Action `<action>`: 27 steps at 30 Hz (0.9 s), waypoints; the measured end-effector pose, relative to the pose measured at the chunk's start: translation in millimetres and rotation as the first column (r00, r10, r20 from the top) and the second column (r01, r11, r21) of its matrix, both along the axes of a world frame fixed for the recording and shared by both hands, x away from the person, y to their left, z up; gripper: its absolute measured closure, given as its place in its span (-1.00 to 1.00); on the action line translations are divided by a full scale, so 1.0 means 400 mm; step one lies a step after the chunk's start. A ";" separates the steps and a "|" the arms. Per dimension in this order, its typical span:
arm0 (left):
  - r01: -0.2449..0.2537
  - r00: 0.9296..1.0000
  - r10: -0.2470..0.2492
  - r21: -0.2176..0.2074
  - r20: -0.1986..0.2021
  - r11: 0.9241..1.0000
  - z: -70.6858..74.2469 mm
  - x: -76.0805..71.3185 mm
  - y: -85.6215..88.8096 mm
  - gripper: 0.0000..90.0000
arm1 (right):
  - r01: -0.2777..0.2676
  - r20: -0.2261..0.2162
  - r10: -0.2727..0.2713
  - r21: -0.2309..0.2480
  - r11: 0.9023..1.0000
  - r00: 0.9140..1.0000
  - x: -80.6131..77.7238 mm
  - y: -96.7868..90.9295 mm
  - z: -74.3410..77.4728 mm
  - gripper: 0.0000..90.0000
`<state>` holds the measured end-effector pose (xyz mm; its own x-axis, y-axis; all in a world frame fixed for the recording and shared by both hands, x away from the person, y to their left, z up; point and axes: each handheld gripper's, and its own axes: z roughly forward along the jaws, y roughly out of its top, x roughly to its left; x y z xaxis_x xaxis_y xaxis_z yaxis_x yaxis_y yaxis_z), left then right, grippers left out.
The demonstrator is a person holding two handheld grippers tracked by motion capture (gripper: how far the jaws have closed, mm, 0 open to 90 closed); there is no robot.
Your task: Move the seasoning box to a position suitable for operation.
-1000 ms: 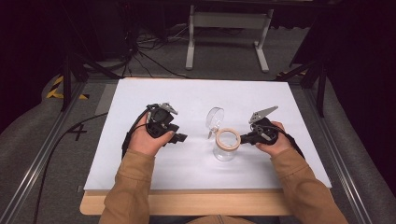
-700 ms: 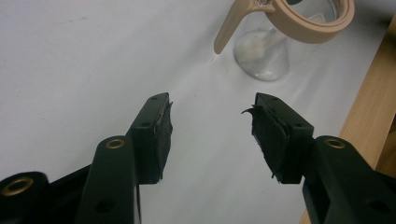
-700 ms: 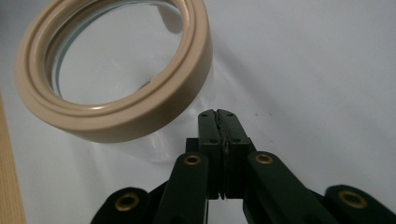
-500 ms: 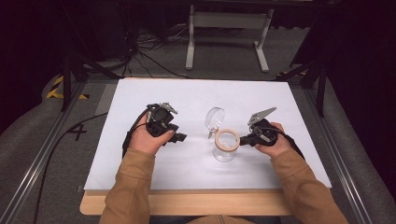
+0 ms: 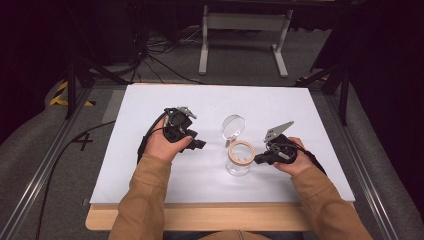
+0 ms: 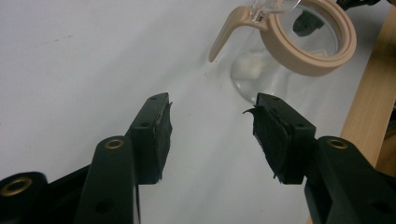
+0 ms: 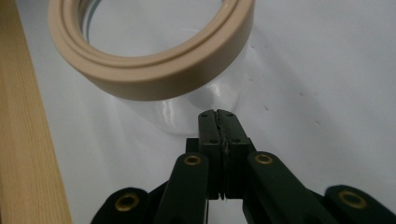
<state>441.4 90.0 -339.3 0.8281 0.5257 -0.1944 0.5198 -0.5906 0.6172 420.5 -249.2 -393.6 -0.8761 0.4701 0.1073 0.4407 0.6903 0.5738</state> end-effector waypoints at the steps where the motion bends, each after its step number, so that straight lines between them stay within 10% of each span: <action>1: 0.002 1.000 -0.002 -0.010 0.006 1.000 -0.002 0.002 -0.003 0.05 | -0.008 -0.003 0.008 0.000 1.000 1.000 -0.004 0.002 0.000 0.98; 27: 0.012 1.000 -0.012 -0.007 0.008 1.000 -0.001 0.011 -0.012 0.07 | -0.097 -0.069 0.100 0.043 0.994 0.993 -0.043 0.035 0.011 0.97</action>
<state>445.6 85.1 -339.6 0.8357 0.5146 -0.1917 0.5081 -0.5921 0.6255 403.3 -235.0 -389.1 -0.9074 0.3758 0.1879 0.4122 0.7097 0.5714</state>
